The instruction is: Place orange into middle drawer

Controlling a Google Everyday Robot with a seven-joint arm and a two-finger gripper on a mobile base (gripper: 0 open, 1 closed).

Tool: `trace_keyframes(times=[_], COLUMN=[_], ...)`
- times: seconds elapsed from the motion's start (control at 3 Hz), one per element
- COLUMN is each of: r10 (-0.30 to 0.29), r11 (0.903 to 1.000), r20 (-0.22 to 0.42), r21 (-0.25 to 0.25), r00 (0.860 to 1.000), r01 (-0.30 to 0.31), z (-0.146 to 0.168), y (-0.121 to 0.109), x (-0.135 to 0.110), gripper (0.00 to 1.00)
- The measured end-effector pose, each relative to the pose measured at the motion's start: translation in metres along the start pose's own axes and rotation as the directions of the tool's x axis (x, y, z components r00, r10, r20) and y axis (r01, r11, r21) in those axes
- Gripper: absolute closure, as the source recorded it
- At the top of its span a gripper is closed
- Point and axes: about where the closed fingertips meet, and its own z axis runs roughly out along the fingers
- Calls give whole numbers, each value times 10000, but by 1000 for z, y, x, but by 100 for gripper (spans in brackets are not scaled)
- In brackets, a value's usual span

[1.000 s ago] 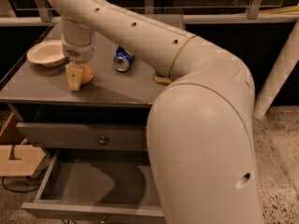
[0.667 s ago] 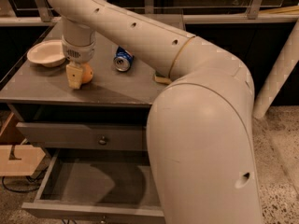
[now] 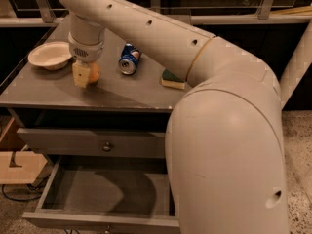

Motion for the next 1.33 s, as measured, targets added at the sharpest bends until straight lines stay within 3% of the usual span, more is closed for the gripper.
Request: trace_keyframes(times=[0.33,0.67,1.33], r10=[220,356,738], r11=[9990,9955,9919], r20=[263,1044,927], r21=[389,841,964], r00=[9994,9939,9930], r01=[-230,-445,-828], z=[-32,-84,-82], y=[1,39,50], x=[12,42,48], gripper=[100,100,100])
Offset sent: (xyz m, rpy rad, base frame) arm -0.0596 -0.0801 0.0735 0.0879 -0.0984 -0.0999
